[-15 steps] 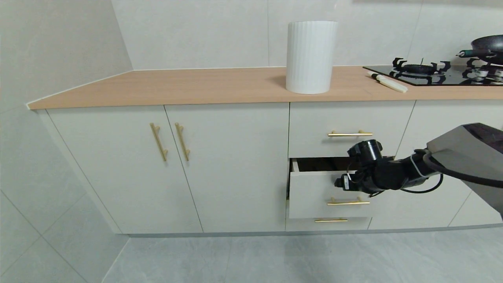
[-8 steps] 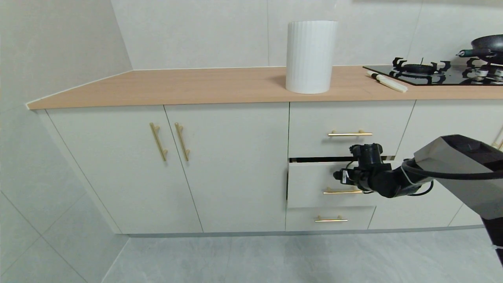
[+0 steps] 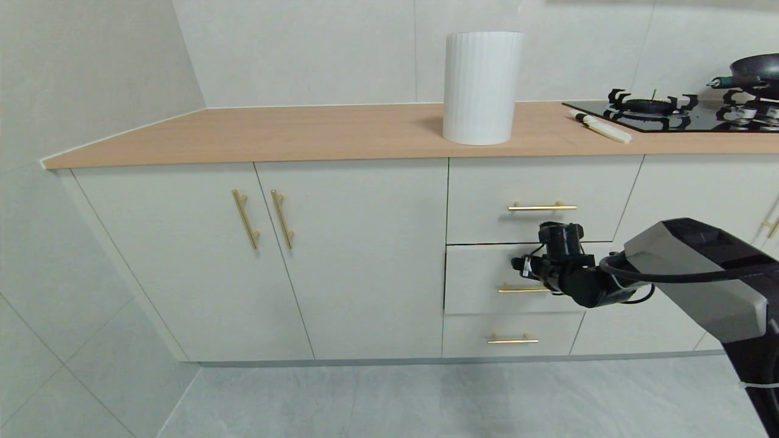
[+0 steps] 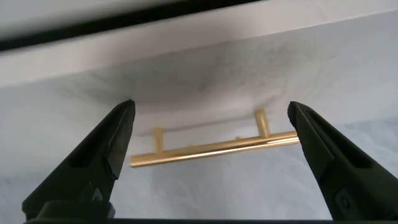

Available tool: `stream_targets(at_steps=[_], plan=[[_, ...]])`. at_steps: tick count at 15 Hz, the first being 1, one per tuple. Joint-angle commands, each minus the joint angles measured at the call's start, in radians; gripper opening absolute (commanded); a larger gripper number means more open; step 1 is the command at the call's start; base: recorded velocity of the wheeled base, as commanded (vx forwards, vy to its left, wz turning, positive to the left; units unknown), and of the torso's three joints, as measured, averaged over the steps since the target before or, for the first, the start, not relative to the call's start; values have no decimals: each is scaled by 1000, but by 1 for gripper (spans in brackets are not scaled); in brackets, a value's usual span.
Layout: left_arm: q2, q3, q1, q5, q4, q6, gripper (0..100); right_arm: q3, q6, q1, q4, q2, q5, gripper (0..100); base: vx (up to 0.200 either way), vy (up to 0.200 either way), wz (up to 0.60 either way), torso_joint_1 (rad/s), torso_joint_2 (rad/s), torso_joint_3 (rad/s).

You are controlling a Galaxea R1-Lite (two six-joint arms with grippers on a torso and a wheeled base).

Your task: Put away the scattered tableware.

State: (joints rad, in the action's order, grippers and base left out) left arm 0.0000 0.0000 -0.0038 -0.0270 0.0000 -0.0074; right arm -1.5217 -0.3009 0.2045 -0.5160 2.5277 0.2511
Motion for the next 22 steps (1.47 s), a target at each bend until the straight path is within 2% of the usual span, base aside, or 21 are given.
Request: stream_targets(at_steps=[1,8,10,12,19,22], plan=[[0,0,1,-1,0,0,100,-14,-4,-5,1,11,-1,100,0,0,0,0,0,0],[0,0,-1,1,0,0,100,-112,-80,-19,8,43,1,100,0,0,0,0,0,0],[0,0,-1,-1,0,0,100,-100,-81,-19,16,29,2,100,0,0,0,0,0,0],[0,0,-1,-1,0,0,100,-32,-80,-17,43,-27,4,100,0,0,0,0,0,0],[0,0,1,-1,0,0,100,522,-35,4,39,-624,5,100,0,0,0,0,0,0],[0,0,1,1,0,0,100,726,26,3,39,-932,86,100,0,0,0,0,0,0]])
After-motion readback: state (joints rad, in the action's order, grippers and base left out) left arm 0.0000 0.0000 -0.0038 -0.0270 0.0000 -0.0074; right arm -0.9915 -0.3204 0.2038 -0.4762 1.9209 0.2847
